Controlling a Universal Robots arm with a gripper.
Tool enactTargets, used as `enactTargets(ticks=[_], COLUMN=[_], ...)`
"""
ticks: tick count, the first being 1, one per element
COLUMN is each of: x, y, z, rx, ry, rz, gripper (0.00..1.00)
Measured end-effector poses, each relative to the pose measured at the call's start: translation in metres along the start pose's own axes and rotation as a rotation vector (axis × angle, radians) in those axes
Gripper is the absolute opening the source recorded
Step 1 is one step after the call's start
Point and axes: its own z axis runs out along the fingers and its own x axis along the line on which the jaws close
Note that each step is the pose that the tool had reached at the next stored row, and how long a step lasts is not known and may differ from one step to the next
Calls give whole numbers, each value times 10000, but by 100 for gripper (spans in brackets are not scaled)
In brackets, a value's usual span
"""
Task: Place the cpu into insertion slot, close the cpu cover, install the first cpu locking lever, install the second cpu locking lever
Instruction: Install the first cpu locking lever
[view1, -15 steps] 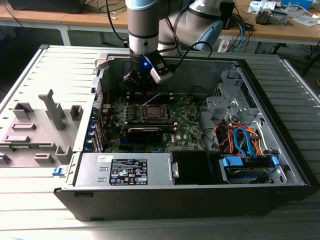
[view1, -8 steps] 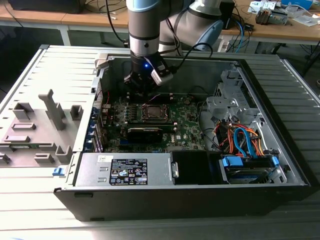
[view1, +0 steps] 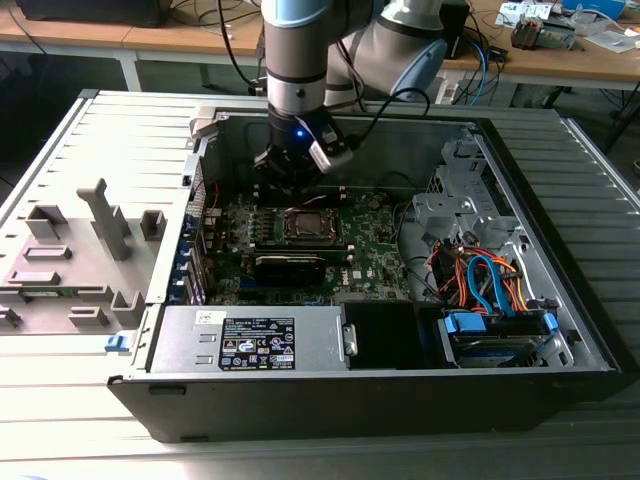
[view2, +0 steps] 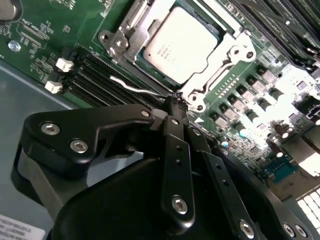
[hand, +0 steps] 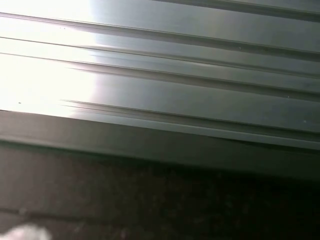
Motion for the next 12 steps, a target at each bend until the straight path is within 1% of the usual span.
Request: enactTargets(ticks=[1, 4, 6, 8, 12], x=[-18, -118, -155, -206, -259], y=[-2, -15, -19, -26, -32], z=[5, 24, 31, 41, 52], rx=[-1, -4, -5, -6, -8], ry=[5, 31, 40, 49, 58], rz=[-1, -1, -2, -1, -2], gripper=[11, 11, 11, 11, 11])
